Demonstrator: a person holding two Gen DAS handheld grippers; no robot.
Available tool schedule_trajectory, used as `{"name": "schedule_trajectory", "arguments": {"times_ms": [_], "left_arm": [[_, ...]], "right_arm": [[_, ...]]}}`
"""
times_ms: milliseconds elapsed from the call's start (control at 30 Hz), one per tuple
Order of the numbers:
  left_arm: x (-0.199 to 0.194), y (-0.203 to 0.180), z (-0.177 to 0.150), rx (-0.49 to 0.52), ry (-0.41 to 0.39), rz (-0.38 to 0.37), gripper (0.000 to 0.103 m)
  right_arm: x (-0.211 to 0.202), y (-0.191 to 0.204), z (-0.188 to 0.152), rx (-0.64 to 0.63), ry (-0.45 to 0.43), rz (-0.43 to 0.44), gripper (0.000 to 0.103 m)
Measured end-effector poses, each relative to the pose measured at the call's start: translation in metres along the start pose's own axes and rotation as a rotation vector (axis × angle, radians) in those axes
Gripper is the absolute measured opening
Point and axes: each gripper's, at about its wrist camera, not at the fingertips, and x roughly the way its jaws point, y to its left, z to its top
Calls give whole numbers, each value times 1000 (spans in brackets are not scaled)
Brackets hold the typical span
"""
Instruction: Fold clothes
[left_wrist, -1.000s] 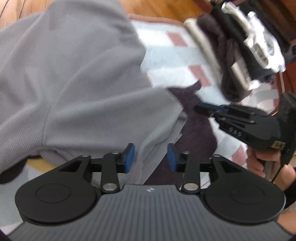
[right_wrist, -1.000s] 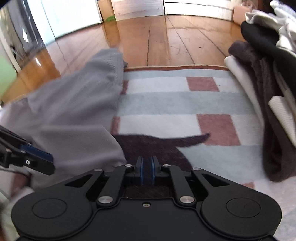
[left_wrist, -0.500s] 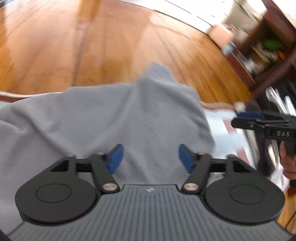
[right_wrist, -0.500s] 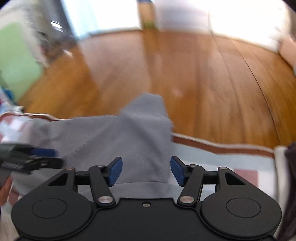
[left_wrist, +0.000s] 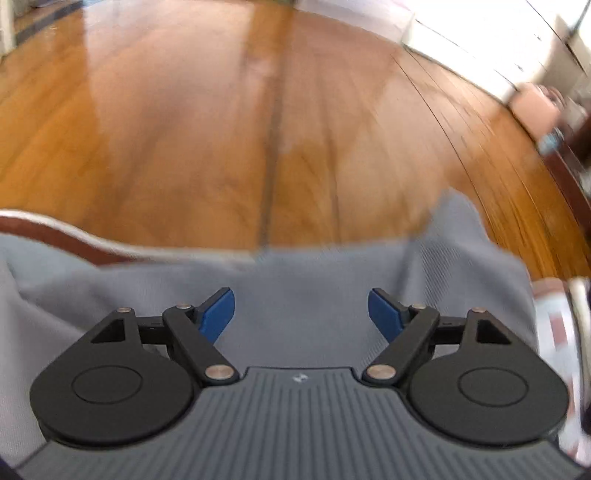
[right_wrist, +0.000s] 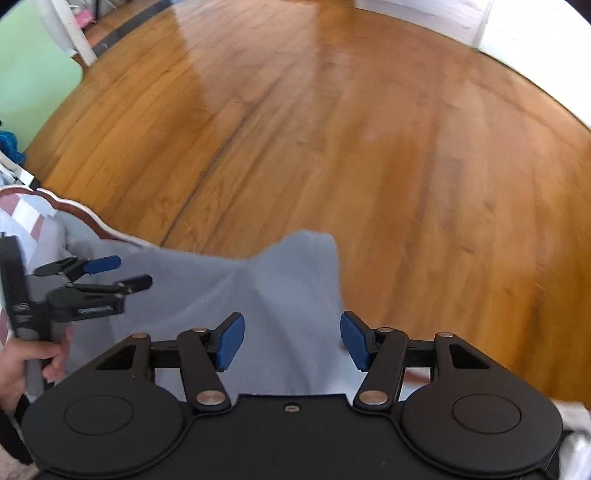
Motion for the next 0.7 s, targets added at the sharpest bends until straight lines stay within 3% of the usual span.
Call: {"name": "schedule_trajectory", "arguments": {"times_ms": [100, 200, 300, 400, 467, 533, 600, 633, 700], "left_arm": [[-1, 13, 2, -15, -17, -18, 76], [4, 28, -2, -38, 14, -51, 65], [11, 51, 1, -102, 16, -166, 65], [18, 67, 3, -126, 12, -201, 65], [20, 82, 1, -172, 15, -249, 65], [23, 92, -1, -240, 24, -309, 65], [23, 90, -3, -234, 27, -304, 66], [23, 89, -4, -229, 28, -299, 66], [23, 86, -6, -219, 31, -290, 66]], "right_arm": [[36, -24, 3, 113, -53, 82, 63], [63, -53, -2, 219, -155, 160, 63], [100, -76, 1, 300, -119, 181, 63], [128, -92, 7, 350, -84, 196, 63], [142, -99, 13, 372, -78, 221, 72], [160, -104, 17, 406, -26, 289, 74], [170, -104, 15, 428, -4, 394, 74], [171, -103, 13, 434, -17, 440, 68], [158, -96, 5, 397, -96, 457, 36]]}}
